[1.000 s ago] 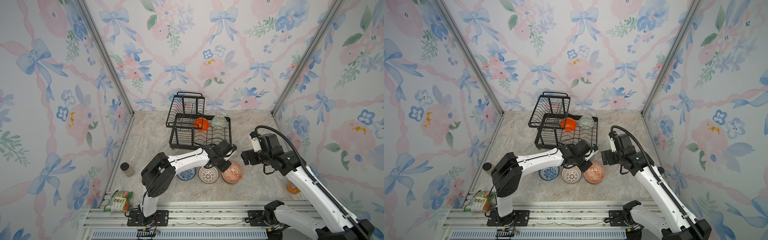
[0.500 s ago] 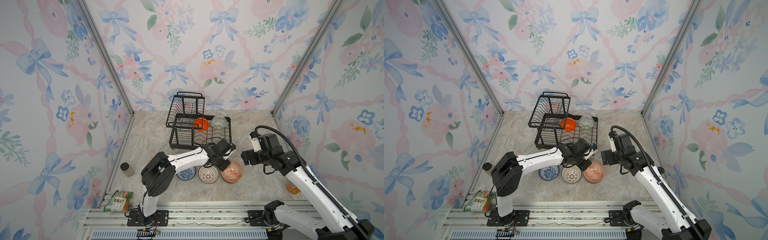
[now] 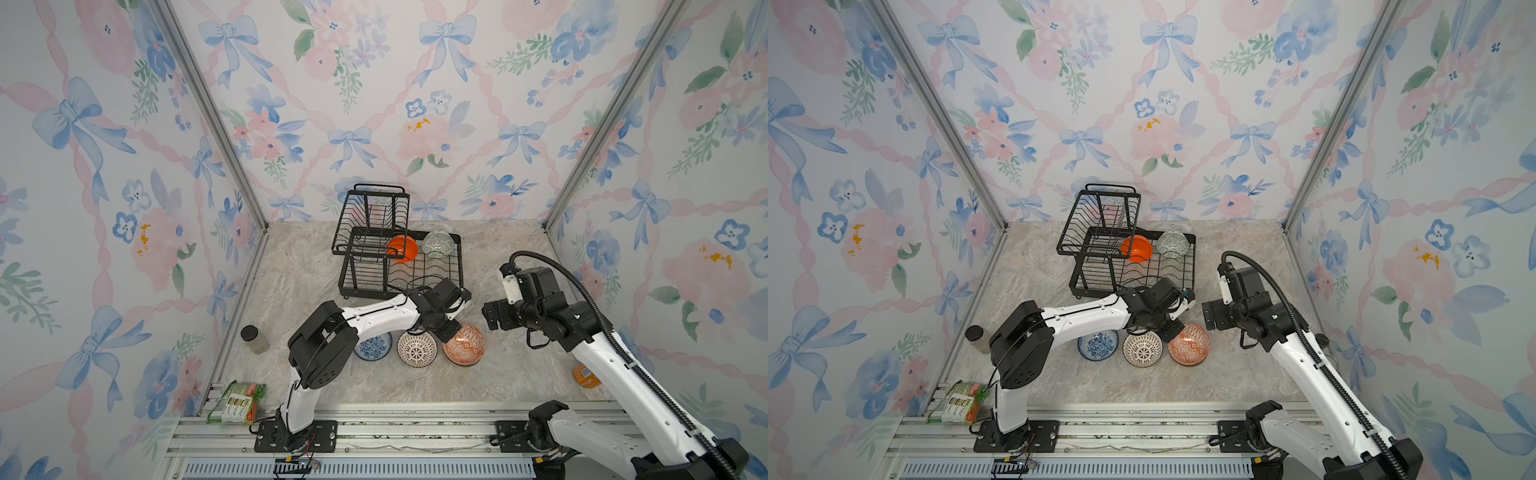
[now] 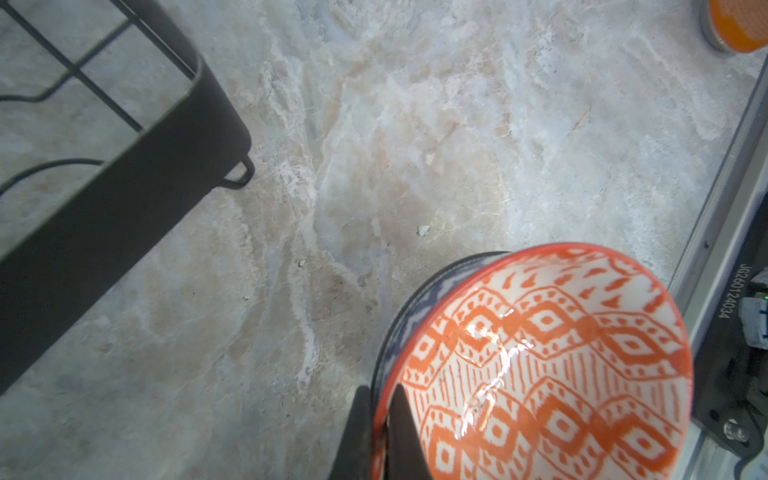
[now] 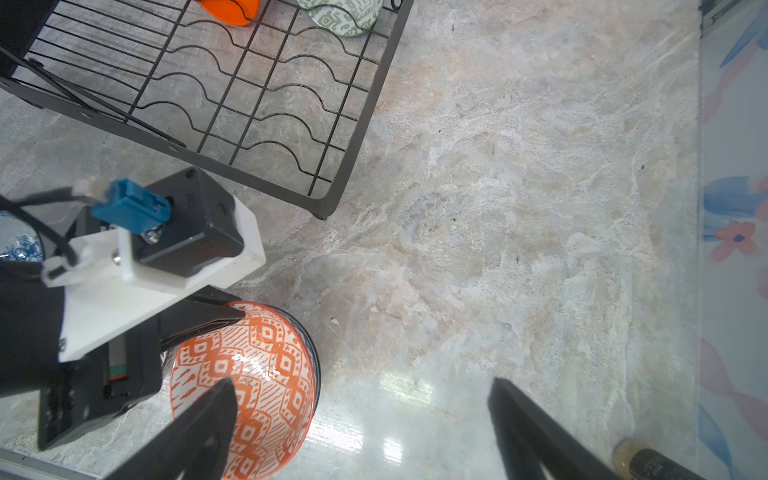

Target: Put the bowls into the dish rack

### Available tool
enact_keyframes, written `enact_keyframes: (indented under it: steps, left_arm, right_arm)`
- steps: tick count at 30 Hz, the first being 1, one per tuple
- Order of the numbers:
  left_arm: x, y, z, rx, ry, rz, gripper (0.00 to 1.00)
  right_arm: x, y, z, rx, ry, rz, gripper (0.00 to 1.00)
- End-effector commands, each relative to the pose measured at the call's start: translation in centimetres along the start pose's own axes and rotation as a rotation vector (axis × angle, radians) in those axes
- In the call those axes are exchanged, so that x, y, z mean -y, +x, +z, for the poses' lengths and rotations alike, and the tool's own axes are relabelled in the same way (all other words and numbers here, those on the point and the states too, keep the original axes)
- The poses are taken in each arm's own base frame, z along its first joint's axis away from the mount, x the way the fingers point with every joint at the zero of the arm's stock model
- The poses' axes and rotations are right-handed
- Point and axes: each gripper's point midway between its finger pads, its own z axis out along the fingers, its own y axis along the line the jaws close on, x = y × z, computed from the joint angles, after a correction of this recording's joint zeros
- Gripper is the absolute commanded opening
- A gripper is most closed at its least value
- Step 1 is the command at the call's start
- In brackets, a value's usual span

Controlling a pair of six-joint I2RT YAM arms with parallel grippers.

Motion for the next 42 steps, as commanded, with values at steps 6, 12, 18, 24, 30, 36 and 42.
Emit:
enact_keyframes:
  steps: [6,12,18,24,30,36,42]
  left_arm:
    - [-0.3,-0.8,-0.2,0.022,0.005,-0.010,0.23]
    - [-0.5,-1.0,-0.8,0.034,-0.008,-0.012,0.27]
    - [-0.5,-1.1,-1.3,0.043,-0.017,-0.012,0.19]
    - [-0.5,-1.2,-1.6,0.050,-0.021,-0.011,0.13]
    - [-0.5,-1.6,-2.3,0.067,-0.026,-0.008,0.10]
    - [-0.1,-1.9,-2.7,0.077,-0.010,-0.006,0.05]
    - [0.0,-2.0,-3.0,0.084,-0.010,-0.004,0.00]
  right_arm:
    - [-0.4,0.1,0.2,-0.001,-0.011,-0.021,0.97]
    - [-0.4,0.1,0.3,-0.004,-0.012,-0.021,0.97]
    - [-0.5,0.2,0.3,-0.007,-0.012,-0.022,0.97]
    - [-0.4,0.2,0.3,-0.006,-0.011,-0.021,0.97]
    - [-0.4,0.2,0.3,-0.006,-0.011,-0.021,0.97]
    - [-0.4,0.2,0.3,-0.004,-0.010,-0.021,0.97]
    - [-0.4,0.3,0.3,-0.005,-0.009,-0.020,0.97]
